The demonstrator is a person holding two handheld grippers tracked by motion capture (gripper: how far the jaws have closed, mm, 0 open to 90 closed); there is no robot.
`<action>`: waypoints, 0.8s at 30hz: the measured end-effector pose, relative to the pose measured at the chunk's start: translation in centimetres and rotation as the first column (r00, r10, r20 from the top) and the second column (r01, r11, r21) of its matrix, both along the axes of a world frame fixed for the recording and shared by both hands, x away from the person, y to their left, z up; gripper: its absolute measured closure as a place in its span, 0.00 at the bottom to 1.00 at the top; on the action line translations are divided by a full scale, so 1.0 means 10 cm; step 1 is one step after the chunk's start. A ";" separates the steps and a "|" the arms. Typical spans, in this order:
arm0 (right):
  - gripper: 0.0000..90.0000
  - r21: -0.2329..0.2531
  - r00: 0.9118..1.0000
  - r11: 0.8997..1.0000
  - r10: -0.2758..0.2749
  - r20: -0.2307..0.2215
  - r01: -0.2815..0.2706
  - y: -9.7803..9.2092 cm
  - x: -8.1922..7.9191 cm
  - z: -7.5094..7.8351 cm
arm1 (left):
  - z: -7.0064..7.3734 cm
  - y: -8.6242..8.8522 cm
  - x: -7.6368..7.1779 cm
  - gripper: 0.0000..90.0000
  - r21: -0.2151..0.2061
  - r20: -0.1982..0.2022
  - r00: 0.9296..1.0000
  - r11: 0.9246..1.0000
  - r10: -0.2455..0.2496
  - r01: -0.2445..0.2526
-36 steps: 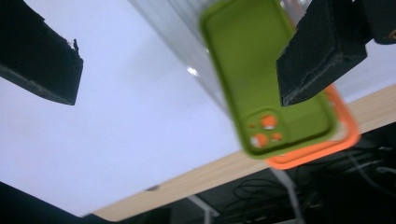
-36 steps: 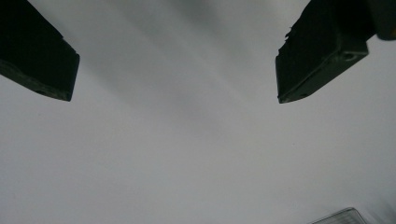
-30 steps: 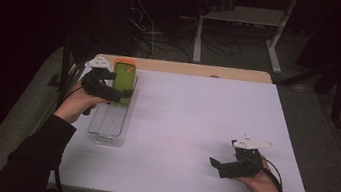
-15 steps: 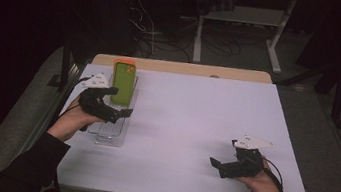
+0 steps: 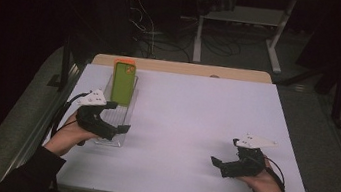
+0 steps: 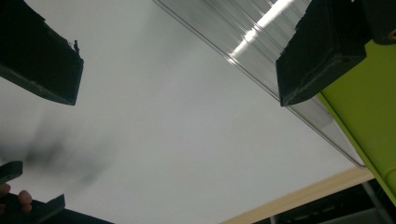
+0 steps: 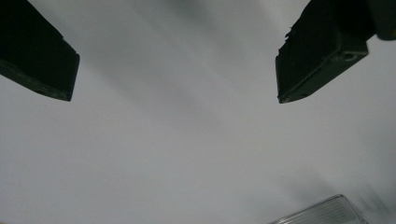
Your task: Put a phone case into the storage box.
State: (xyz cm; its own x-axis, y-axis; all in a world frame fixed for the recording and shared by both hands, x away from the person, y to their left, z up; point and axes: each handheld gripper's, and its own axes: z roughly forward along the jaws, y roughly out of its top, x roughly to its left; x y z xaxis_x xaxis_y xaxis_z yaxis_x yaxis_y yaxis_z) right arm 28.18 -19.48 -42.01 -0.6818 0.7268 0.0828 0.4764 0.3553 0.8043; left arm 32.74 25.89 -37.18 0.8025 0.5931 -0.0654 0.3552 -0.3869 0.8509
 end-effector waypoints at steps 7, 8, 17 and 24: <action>0.00 0.002 1.000 1.000 0.019 0.003 -0.019 0.01 -0.01 0.05 | -0.10 0.00 -0.10 0.00 0.001 0.007 1.000 1.000 -0.016 0.016; 0.00 0.004 1.000 1.000 0.020 0.000 -0.020 0.01 -0.01 0.05 | -0.12 0.01 -0.12 0.00 0.007 0.012 1.000 1.000 -0.020 0.019; 0.00 0.002 0.999 1.000 0.031 0.018 -0.031 0.01 0.00 0.09 | -0.27 0.00 -0.16 0.00 0.024 -0.011 0.999 0.999 -0.045 0.045; 0.00 0.002 0.999 1.000 0.029 0.015 -0.029 0.03 -0.01 0.09 | -0.30 0.01 -0.18 0.00 0.019 -0.023 0.999 0.999 -0.045 0.045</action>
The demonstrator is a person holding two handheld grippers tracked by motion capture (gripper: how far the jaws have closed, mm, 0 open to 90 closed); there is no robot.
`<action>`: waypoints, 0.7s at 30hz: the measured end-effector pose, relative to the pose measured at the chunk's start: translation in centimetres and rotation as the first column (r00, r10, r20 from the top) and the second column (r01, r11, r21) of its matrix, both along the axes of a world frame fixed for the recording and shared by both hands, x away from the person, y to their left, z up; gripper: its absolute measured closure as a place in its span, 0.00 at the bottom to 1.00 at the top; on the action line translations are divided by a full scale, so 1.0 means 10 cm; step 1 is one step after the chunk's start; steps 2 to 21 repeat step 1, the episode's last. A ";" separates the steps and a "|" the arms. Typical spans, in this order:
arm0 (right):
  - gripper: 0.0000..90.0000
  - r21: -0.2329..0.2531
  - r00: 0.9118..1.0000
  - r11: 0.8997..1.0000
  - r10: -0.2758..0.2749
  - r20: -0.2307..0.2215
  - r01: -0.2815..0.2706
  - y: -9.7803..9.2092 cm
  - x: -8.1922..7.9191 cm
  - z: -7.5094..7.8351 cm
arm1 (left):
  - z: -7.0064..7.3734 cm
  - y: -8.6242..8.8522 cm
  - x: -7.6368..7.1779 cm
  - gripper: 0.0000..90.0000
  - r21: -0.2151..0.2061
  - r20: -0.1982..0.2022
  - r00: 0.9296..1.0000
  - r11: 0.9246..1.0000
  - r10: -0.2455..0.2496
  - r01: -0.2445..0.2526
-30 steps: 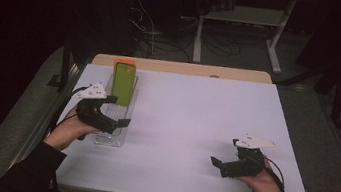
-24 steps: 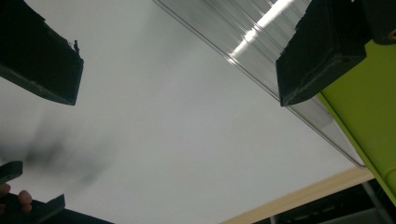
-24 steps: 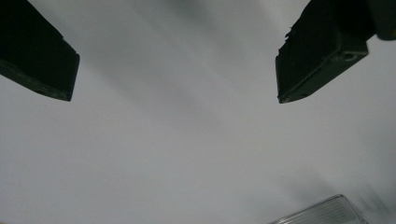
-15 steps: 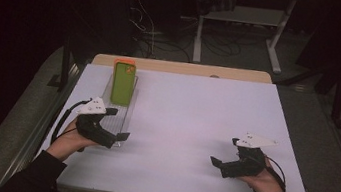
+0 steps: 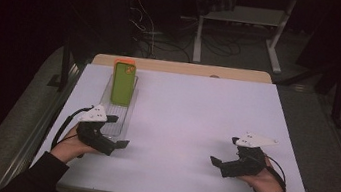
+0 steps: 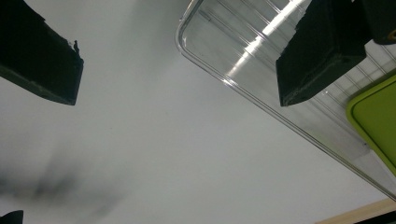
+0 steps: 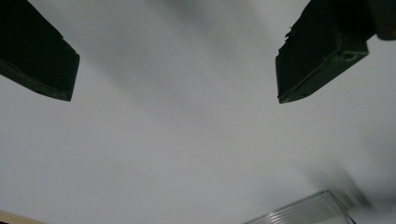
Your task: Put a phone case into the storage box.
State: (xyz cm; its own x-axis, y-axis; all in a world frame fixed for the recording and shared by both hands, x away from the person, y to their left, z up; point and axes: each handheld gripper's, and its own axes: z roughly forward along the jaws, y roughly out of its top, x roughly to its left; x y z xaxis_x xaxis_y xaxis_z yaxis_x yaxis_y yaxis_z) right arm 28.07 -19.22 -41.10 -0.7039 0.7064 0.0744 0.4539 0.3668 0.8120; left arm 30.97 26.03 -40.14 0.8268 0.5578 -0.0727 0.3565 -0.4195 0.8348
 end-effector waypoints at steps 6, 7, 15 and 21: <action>0.00 0.001 1.000 1.000 -0.001 -0.001 0.001 0.00 0.00 0.00 | 0.00 0.00 0.00 0.00 0.002 -0.003 1.000 1.000 0.002 -0.002; 0.00 0.001 1.000 1.000 -0.001 -0.001 0.001 0.00 0.00 0.00 | 0.00 0.00 0.00 0.00 0.002 -0.003 1.000 1.000 0.002 -0.002; 0.00 0.001 1.000 1.000 -0.001 -0.001 0.001 0.00 0.00 0.00 | 0.00 0.00 0.00 0.00 0.002 -0.003 1.000 1.000 0.002 -0.002; 0.00 0.001 1.000 1.000 -0.001 -0.001 0.001 0.00 0.00 0.00 | 0.00 0.00 0.00 0.00 0.002 -0.003 1.000 1.000 0.002 -0.002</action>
